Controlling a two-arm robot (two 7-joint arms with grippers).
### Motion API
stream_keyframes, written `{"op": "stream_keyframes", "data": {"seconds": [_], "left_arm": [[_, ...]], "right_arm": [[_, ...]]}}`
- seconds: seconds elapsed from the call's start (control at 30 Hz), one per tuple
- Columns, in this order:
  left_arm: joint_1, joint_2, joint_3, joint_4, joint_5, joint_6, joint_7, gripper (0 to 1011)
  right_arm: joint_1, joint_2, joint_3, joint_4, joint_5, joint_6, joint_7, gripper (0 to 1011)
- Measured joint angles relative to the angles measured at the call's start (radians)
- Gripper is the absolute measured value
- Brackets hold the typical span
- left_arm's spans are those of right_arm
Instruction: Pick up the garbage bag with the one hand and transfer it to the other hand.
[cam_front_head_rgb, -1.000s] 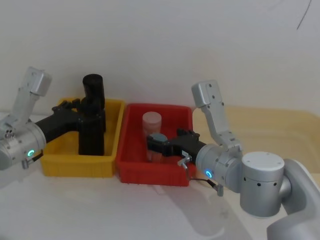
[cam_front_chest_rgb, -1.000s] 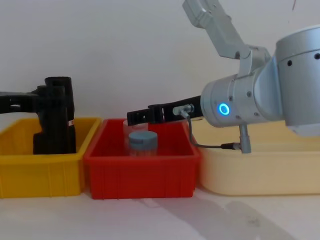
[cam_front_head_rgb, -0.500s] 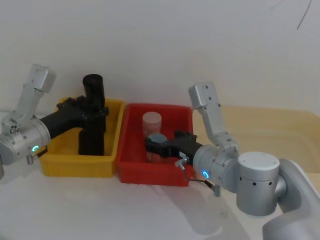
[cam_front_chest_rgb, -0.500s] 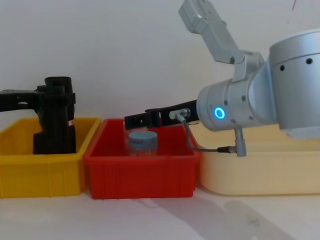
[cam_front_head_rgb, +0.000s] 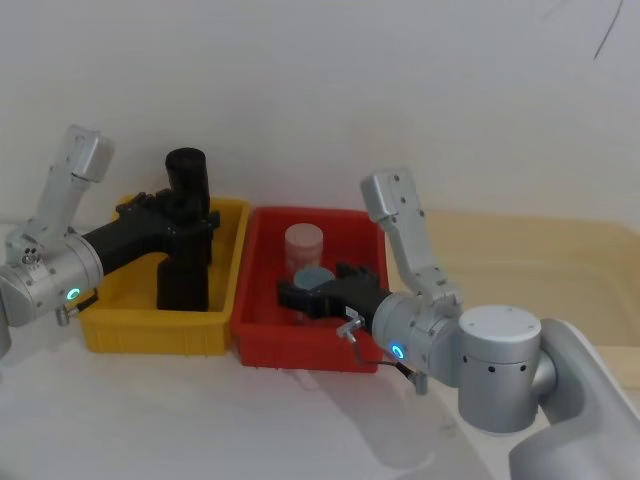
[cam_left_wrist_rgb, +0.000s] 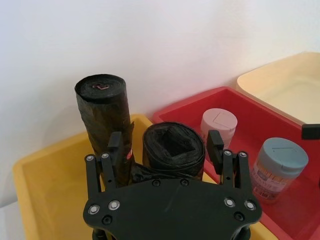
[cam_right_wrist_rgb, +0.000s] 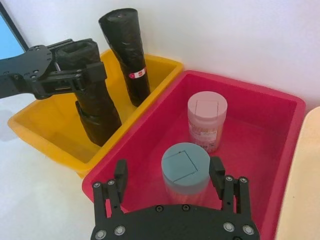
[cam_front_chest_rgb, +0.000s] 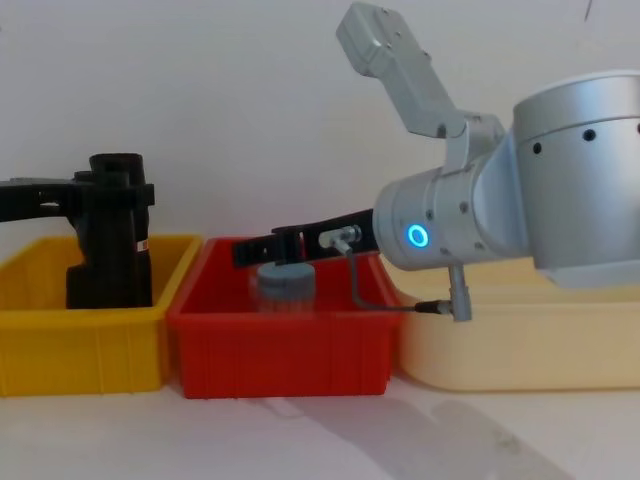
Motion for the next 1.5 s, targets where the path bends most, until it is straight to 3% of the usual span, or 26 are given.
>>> {"op": "stream_keyframes", "data": {"seconds": [0.97,1.37,1.5], "left_arm": [[-0.007,-0.002,0.003,0.009,0.0,-0.003,-0.003,1001],[-0.007,-0.002,0.003,0.009,0.0,-0.003,-0.003,1001],[-0.007,-0.002,0.003,0.009,0.0,-0.003,-0.003,1001]], "right_arm": [[0.07,-0.031,-0.008,0.173,-0.064,-0.121,-0.005,1001],[0.079,-0.02,-0.005,0.182,-0.069,-0.116,0.024,1001],[0.075,-0.001,-0.01,0.15,-0.065,-0.077,0.067,1001]]}}
